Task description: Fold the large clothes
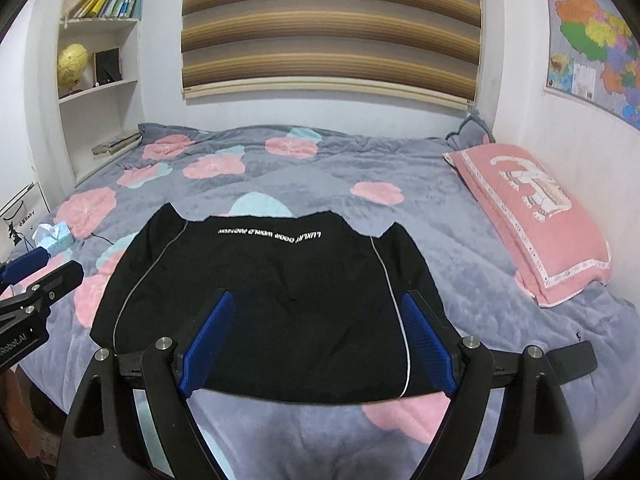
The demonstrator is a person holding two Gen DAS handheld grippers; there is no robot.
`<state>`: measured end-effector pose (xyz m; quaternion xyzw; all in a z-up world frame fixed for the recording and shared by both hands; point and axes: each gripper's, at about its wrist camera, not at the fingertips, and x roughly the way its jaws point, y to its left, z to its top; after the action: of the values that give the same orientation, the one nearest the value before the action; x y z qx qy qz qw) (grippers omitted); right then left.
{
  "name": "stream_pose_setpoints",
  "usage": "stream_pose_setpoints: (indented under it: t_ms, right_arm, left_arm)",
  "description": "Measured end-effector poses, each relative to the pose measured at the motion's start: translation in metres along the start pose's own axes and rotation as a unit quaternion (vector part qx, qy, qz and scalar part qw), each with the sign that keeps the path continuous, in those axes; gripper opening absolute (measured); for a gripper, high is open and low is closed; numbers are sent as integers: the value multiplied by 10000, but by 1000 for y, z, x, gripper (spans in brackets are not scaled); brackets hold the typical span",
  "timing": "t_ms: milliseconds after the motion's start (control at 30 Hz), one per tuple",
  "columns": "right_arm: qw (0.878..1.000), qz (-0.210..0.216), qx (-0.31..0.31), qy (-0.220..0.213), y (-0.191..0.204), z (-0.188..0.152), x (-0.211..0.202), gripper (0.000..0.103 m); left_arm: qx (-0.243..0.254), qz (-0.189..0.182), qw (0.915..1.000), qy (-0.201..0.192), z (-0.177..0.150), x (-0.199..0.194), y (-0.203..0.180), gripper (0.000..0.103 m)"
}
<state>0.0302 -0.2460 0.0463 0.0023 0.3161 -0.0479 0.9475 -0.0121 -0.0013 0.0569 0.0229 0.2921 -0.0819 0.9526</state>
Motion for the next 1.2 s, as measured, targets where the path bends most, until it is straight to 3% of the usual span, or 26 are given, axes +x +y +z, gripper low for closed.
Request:
stream_pose_setpoints:
  t_ms: [267,1200]
  right_arm:
    - [9998,26,34,191,-1,-5,16,87]
    - [9989,132,48,453,1,-13,32,87]
  left_arm:
    - [-19,176,9997,150,-7,13,1,72]
    - [-28,114,9991,412,-15,28,-4,72]
